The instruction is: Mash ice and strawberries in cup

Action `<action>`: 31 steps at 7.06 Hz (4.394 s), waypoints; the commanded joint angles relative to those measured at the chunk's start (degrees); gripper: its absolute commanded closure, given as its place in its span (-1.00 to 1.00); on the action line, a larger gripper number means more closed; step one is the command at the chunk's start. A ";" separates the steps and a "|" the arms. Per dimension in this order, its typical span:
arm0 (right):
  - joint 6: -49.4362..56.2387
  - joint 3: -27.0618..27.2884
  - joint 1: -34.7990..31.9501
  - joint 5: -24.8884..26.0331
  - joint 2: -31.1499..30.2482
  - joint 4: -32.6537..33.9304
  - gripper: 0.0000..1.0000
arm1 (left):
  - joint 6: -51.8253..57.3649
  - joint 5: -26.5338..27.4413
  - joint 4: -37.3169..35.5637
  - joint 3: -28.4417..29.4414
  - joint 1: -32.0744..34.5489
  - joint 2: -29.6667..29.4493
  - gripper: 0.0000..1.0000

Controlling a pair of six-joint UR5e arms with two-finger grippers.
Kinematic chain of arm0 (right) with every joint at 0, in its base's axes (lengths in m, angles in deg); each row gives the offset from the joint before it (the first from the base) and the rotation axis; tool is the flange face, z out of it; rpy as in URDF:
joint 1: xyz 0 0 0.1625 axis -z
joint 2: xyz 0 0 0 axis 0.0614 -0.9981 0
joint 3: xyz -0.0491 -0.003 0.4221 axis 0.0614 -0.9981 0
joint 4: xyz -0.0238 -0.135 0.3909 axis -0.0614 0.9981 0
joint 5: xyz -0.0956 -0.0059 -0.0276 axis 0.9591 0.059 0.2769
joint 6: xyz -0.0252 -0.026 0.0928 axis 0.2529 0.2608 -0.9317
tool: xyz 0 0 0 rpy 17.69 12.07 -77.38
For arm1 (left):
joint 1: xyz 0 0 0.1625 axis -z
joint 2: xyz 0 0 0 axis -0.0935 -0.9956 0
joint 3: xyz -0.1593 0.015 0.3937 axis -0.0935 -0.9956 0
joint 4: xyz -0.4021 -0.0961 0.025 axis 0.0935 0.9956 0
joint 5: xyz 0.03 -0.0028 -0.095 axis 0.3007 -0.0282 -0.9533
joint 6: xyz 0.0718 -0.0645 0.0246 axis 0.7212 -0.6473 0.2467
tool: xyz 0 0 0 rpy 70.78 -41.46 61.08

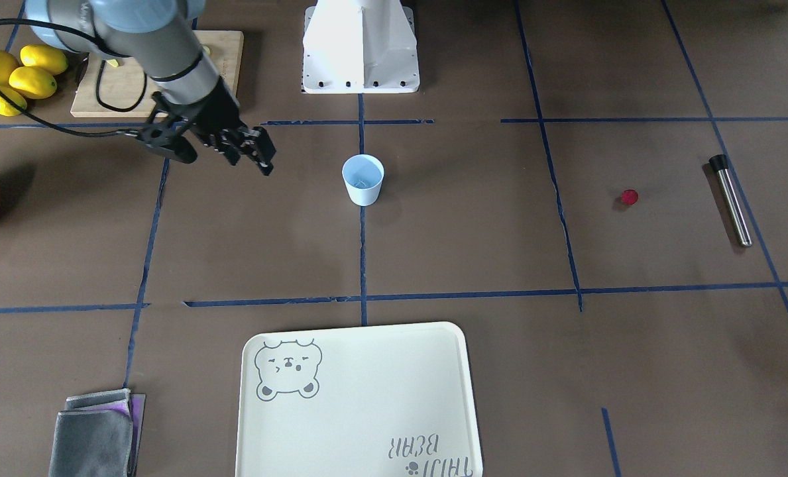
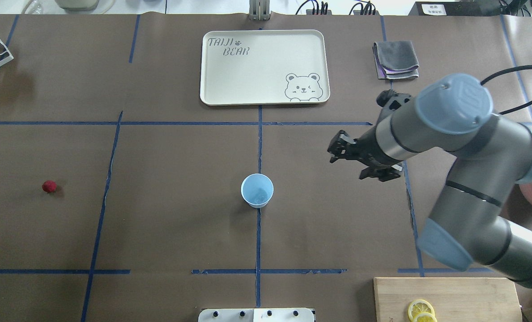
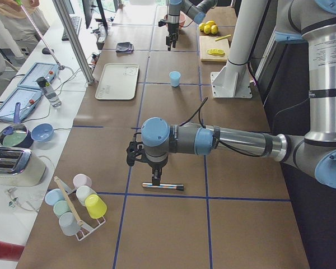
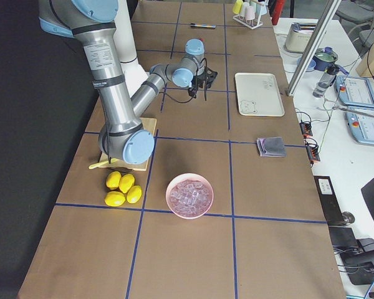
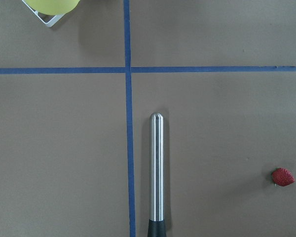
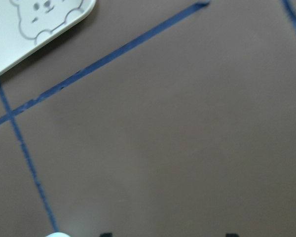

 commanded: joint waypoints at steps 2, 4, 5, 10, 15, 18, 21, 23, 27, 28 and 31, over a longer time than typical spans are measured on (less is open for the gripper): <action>28.05 2.33 -13.67 -6.43 -19.25 -4.92 -0.99 | 0.00 0.00 0.09 0.00 0.01 0.02 -1.00; 49.81 -1.42 -24.13 -11.19 -26.49 -5.56 -0.99 | 0.00 -0.09 0.18 -0.09 0.01 0.02 -1.00; 60.55 -5.19 -28.71 -13.21 -27.74 -5.56 -0.99 | -0.09 -0.09 0.09 -0.35 -0.08 0.02 -1.00; 69.27 -15.23 -33.24 -13.32 -29.51 -11.67 -0.99 | -0.17 -1.85 0.09 -0.44 -0.08 0.02 -1.00; 69.27 -19.82 -33.15 -13.06 -28.19 -17.61 -0.64 | -0.17 -1.85 0.09 -0.44 -0.08 0.02 -1.00; 69.27 -19.73 -33.06 -12.79 -27.58 -19.00 -0.64 | -0.09 -1.85 0.09 -0.44 -0.08 0.20 -1.00; 69.27 -20.70 -32.89 -12.97 -27.57 -18.92 -0.65 | -0.09 -1.85 0.09 -0.44 -0.08 0.46 -1.00; 69.18 -21.14 -32.88 -13.23 -27.57 -18.92 -0.64 | -0.09 -1.85 0.18 -0.44 -0.08 0.46 -1.00; 69.01 -21.14 -32.80 -13.49 -27.57 -18.84 -0.46 | -0.09 -1.85 0.18 -0.53 -0.08 0.46 -1.00; 69.00 -21.14 -32.80 -13.49 -27.57 -18.84 -0.42 | -0.09 -1.85 0.18 -0.44 -0.08 0.46 -1.00; 68.39 -21.14 -32.18 -13.41 -27.57 -18.92 -0.32 | -0.09 -1.85 0.18 -0.44 0.01 0.46 -1.00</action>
